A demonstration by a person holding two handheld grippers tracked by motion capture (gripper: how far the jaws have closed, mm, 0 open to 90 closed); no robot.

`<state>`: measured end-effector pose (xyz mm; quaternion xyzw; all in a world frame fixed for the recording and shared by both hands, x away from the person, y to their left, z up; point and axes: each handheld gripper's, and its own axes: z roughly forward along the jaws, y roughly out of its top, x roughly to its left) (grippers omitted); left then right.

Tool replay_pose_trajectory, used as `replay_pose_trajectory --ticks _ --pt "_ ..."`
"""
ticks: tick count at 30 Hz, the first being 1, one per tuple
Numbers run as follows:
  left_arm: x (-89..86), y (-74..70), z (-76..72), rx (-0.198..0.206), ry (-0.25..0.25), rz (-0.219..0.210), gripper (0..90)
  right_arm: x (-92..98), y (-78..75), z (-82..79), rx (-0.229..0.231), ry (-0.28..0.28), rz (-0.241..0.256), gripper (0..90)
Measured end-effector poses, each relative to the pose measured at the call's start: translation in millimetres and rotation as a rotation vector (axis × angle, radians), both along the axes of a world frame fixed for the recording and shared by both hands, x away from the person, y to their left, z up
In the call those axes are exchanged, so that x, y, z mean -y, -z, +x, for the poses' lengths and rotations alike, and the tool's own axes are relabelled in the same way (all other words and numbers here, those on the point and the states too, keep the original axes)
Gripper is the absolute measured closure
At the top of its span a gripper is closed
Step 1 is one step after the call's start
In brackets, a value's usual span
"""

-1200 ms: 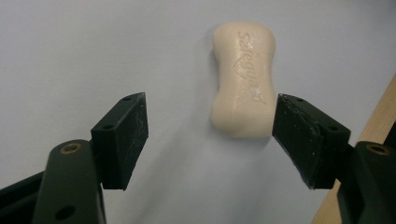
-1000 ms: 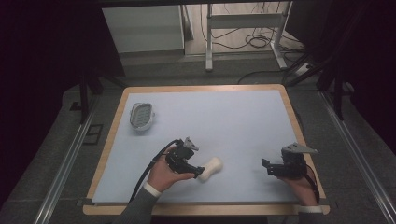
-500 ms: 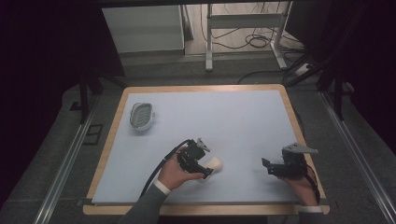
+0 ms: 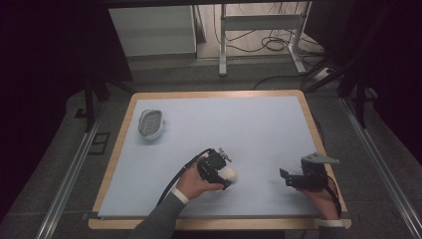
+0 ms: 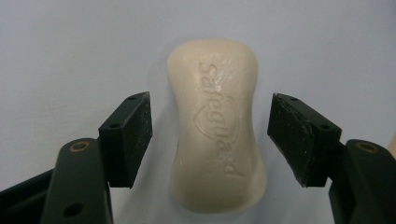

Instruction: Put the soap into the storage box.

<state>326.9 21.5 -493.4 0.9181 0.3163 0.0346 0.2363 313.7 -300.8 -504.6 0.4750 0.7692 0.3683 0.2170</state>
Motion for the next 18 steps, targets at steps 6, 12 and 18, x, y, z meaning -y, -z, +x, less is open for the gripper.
replay_pose_trajectory --ticks 6,12,18 --pt "3.4 6.5 2.2 -0.016 -0.005 0.011 32.6 0.3 0.2 0.0 -0.001 0.001 0.0 9.7" --pt "7.5 12.1 3.0 -0.023 -0.007 0.036 35.4 0.2 0.5 0.1 -0.001 0.003 -0.002 9.7" --pt "9.5 13.2 -0.9 -0.015 -0.008 0.059 44.6 1.9 0.3 0.3 0.0 0.01 -0.002 9.7"
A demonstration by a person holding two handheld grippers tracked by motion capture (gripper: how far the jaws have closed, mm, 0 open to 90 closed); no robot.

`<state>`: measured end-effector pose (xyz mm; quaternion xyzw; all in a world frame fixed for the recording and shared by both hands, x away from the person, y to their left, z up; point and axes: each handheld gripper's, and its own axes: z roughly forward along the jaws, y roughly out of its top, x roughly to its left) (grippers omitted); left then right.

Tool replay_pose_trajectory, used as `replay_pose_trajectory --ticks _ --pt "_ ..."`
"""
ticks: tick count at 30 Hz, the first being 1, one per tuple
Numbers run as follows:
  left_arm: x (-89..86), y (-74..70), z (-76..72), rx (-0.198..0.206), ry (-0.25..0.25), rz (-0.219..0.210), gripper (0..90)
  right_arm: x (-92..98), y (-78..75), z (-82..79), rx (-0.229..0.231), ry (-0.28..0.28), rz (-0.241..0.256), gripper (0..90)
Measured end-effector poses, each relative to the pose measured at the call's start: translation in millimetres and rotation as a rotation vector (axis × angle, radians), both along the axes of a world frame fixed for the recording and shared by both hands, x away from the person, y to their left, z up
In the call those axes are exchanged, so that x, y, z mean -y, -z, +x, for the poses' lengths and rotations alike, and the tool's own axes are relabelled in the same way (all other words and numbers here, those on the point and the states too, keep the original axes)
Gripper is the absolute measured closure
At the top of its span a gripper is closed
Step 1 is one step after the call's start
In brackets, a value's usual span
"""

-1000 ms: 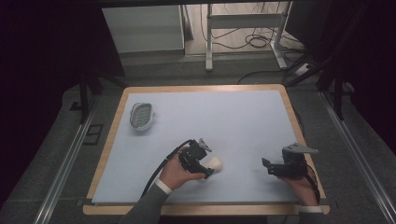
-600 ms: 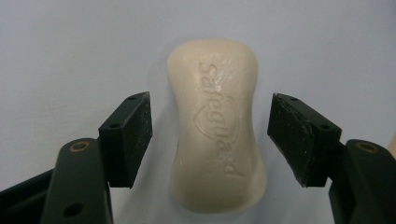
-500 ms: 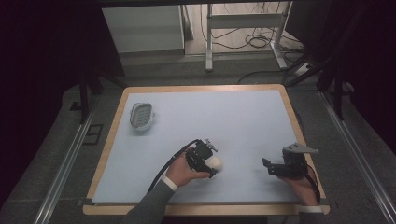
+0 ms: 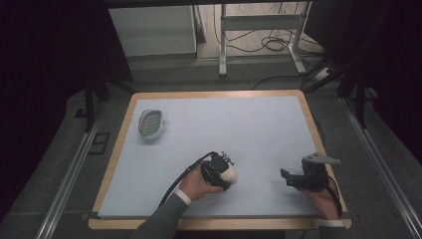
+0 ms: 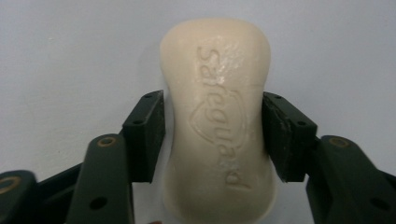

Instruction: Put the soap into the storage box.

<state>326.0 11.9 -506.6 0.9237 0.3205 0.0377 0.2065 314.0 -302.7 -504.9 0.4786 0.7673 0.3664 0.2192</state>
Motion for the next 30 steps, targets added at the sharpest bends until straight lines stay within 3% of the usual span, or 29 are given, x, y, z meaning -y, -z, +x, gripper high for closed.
replay_pose_trajectory --ticks 11,26,30 --pt "-1.5 -1.3 -0.4 0.021 0.006 0.003 49.4 0.5 0.0 0.1 0.0 0.003 -0.002 9.7" --pt "-18.8 -22.4 0.3 0.046 -0.002 -0.065 49.5 1.7 -0.4 0.0 0.001 0.007 -0.003 9.8" --pt "-22.5 -25.3 1.5 0.074 -0.022 -0.077 49.5 1.8 -0.2 0.1 0.001 0.007 -0.004 9.7"
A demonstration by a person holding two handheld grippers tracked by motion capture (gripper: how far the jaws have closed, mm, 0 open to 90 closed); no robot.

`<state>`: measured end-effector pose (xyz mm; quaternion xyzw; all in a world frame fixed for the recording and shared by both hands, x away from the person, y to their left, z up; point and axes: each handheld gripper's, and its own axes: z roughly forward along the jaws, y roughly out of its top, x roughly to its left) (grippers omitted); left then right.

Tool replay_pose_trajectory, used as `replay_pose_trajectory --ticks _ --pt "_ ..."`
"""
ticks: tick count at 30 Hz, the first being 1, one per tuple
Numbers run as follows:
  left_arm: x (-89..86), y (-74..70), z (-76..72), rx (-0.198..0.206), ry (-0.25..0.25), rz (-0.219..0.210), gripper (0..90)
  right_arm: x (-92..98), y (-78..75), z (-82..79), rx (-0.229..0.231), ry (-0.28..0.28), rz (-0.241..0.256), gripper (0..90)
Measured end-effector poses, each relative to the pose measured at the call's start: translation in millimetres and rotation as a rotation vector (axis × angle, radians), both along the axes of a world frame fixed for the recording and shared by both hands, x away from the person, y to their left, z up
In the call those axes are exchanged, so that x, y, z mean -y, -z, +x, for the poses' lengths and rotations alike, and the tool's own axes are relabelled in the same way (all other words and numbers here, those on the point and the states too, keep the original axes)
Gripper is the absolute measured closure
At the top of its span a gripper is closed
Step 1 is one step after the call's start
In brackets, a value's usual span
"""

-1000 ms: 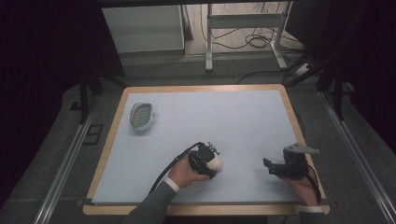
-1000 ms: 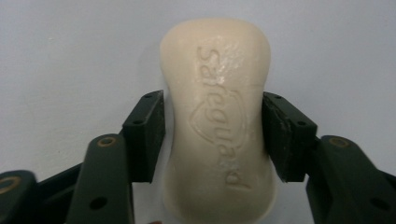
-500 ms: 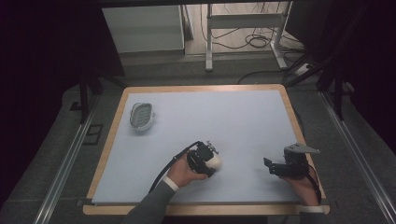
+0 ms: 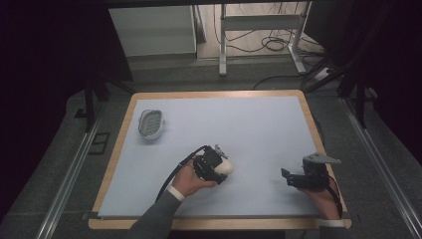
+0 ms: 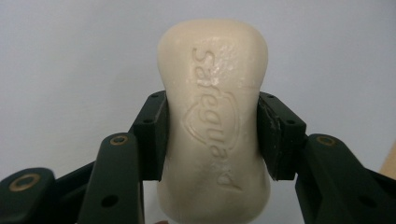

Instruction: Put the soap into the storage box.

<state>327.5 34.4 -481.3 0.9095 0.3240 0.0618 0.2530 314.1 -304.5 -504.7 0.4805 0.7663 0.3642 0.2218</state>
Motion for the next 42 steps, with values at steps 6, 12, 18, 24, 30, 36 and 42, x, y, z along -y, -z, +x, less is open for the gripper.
replay_pose_trajectory --ticks 6,12,18,24,30,36,42 --pt "-8.8 -3.8 5.4 0.0 -0.019 -0.019 49.5 0.2 0.9 0.4 -0.003 0.001 -0.001 9.7" --pt "-18.7 -9.1 8.1 0.005 -0.039 -0.025 49.5 -0.1 0.8 0.2 -0.003 0.0 -0.003 9.8" --pt "-27.0 -13.9 12.2 0.016 -0.059 -0.035 49.5 -1.9 2.8 0.9 -0.008 -0.006 -0.005 9.7" --pt "-33.0 -18.9 13.3 0.04 -0.071 -0.051 49.5 -0.1 1.6 0.6 -0.001 -0.006 0.004 9.8" --pt "-36.8 -23.5 14.2 0.052 -0.077 -0.058 49.5 -0.8 1.5 0.4 0.001 -0.015 0.0 9.7" --pt "-40.7 -27.2 16.4 0.062 -0.084 -0.064 49.5 -0.9 1.6 0.5 0.0 -0.013 0.001 9.8" --pt "-45.1 -30.1 19.9 0.065 -0.097 -0.072 49.5 -0.1 1.9 0.7 0.0 -0.01 -0.001 9.7"
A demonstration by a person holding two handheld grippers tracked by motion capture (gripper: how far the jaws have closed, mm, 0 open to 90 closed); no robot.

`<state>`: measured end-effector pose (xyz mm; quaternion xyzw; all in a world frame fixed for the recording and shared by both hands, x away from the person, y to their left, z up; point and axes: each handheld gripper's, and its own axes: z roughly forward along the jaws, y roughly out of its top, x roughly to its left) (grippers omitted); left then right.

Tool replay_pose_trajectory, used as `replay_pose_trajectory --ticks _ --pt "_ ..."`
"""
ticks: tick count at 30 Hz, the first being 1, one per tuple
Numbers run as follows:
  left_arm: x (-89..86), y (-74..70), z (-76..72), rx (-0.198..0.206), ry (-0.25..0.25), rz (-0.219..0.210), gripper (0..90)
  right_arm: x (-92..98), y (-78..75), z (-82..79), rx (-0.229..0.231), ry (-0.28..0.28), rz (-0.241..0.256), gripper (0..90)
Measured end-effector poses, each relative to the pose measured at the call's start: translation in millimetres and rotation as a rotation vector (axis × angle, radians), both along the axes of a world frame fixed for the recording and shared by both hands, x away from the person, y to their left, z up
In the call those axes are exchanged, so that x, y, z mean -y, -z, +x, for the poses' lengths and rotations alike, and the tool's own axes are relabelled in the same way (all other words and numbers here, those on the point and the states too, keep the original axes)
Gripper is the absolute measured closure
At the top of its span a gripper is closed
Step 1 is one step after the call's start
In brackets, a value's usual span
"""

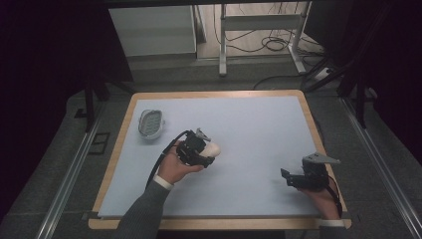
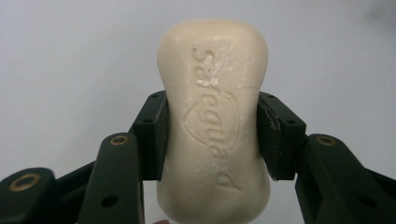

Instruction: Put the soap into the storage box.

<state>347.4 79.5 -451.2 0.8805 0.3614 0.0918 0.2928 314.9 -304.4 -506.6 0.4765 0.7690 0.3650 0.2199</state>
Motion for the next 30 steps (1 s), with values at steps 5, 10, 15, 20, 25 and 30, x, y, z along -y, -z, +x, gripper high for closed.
replay_pose_trajectory --ticks 5,10,15,20,25,30 --pt "-2.0 -1.0 1.9 0.002 -0.004 -0.004 49.5 -0.4 0.3 0.1 -0.001 0.0 -0.002 9.7" --pt "-5.5 -1.1 5.4 -0.002 -0.015 -0.008 49.5 -0.1 0.5 0.2 -0.002 0.001 -0.003 9.7" --pt "-8.8 -2.7 9.0 0.0 -0.024 -0.002 49.5 0.0 0.7 0.3 -0.007 0.005 -0.004 9.8" --pt "-11.2 -5.7 12.2 0.002 -0.03 0.003 49.5 0.4 0.9 0.5 -0.005 0.006 -0.004 9.7" --pt "-13.8 -6.6 16.7 0.0 -0.04 0.004 49.5 1.2 0.9 0.6 -0.002 0.01 0.0 9.8" --pt "-17.2 -5.8 21.9 -0.005 -0.054 0.001 49.5 0.9 1.3 0.7 -0.005 0.008 -0.002 9.7"
